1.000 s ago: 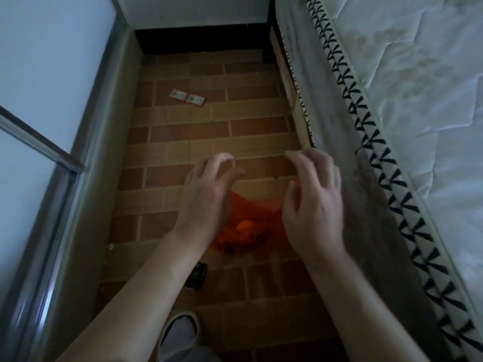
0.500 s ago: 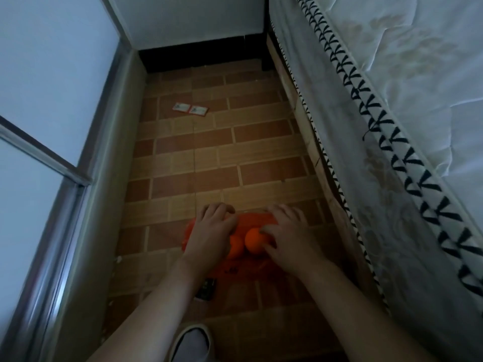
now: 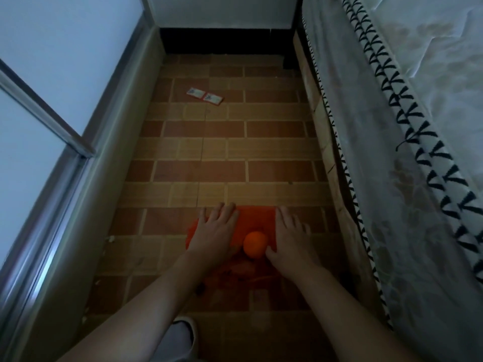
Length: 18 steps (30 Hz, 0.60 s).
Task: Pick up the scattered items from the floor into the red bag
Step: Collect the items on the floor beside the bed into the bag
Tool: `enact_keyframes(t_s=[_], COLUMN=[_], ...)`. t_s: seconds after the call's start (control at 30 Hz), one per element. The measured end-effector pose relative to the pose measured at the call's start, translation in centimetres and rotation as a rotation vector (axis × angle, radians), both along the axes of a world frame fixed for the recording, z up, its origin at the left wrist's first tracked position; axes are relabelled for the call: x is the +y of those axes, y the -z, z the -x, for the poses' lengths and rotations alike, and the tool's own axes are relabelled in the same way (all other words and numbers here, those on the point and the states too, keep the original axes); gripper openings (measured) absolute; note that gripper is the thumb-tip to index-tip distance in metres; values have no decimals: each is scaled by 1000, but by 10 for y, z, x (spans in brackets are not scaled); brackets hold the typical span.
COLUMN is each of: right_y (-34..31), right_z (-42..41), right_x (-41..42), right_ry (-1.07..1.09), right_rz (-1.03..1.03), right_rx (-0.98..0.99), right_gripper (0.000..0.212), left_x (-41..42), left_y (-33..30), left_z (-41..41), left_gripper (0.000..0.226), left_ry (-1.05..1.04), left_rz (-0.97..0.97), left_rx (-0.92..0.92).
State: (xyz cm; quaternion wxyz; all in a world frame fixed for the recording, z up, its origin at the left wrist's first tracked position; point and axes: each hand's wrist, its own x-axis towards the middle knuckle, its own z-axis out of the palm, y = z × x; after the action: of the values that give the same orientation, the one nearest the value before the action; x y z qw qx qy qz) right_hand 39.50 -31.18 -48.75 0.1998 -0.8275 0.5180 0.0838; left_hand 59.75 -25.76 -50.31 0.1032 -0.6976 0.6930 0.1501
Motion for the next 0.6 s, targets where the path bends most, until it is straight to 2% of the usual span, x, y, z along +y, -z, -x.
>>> enact_keyframes(t_s=[0.1,0.2,0.37,0.5,0.6], right_y=[8,17,21,19,26], right_z=[5,7,0,-11,-10], right_x=[-5,-7,-2,1,2], right_ry=[22,-5,-146,-272,-328], right_rz=[46,111,170,218,270], right_rx=[1,32,76,55,47], right_gripper=[121,125,122,104,93], left_x=[-22,-43,-64,-57,-43], left_y=[11,24,16,13,24], left_z=[-5,-18,-30,-32,-33], left_gripper=[113,119,76,68,64], left_ry=[45,102,137,272,524], left_rz=[-28,-26,35,214,346], left_rx=[-82,-180,-296,-170,-139])
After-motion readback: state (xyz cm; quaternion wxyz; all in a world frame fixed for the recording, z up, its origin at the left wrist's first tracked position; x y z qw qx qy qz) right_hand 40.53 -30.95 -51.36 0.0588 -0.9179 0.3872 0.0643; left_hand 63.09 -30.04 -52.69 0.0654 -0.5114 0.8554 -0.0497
